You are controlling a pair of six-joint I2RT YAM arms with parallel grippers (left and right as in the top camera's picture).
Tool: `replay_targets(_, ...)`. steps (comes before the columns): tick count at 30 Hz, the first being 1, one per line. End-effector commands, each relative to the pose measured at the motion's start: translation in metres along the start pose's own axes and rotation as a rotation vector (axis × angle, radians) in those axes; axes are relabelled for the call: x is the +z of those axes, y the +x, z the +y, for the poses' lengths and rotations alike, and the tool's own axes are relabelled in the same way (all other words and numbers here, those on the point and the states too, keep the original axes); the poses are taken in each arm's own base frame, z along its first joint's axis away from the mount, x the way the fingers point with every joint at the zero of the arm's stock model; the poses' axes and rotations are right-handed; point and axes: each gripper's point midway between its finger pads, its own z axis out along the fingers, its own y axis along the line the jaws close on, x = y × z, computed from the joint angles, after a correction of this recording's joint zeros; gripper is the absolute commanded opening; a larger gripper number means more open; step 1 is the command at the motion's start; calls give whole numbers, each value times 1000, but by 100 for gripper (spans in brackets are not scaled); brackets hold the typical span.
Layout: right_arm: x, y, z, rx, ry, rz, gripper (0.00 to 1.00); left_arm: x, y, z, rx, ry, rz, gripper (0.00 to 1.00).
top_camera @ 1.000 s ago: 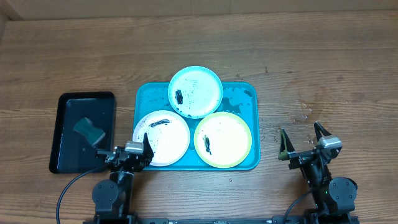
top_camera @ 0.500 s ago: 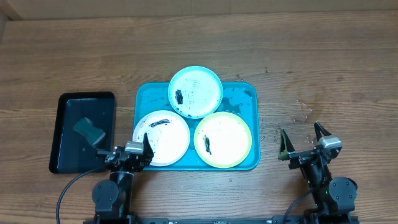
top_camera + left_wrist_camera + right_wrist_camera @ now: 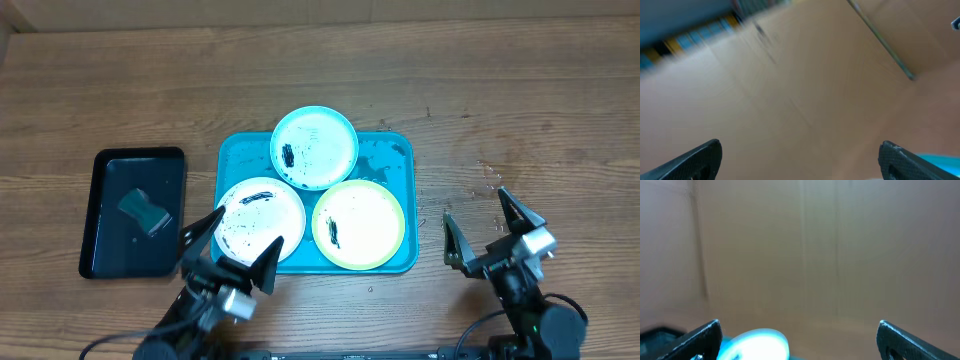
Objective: Clean dirty plates on tray and stack at the side
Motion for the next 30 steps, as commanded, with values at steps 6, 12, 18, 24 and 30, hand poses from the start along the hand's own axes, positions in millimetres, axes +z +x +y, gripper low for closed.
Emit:
replay_targets(6,-9,-77,7,-145,16,-272,100,7,-11,82,108,-271,231,100)
replay_targets(12,4,-99,-17,-100,173,-59,100,10,22,136,-72,-329,742,100)
replay_targets(18,35,-99,-23,-29,180,252,100,52,49,100,-330,48,934,100)
replay_targets(24,79,-80,8,80,-88,378,100,56,102,117,-591,-94,1159,100)
replay_targets(30,105,-44,0,350,-58,494,100,33,142,142,-836,-161,1374,100)
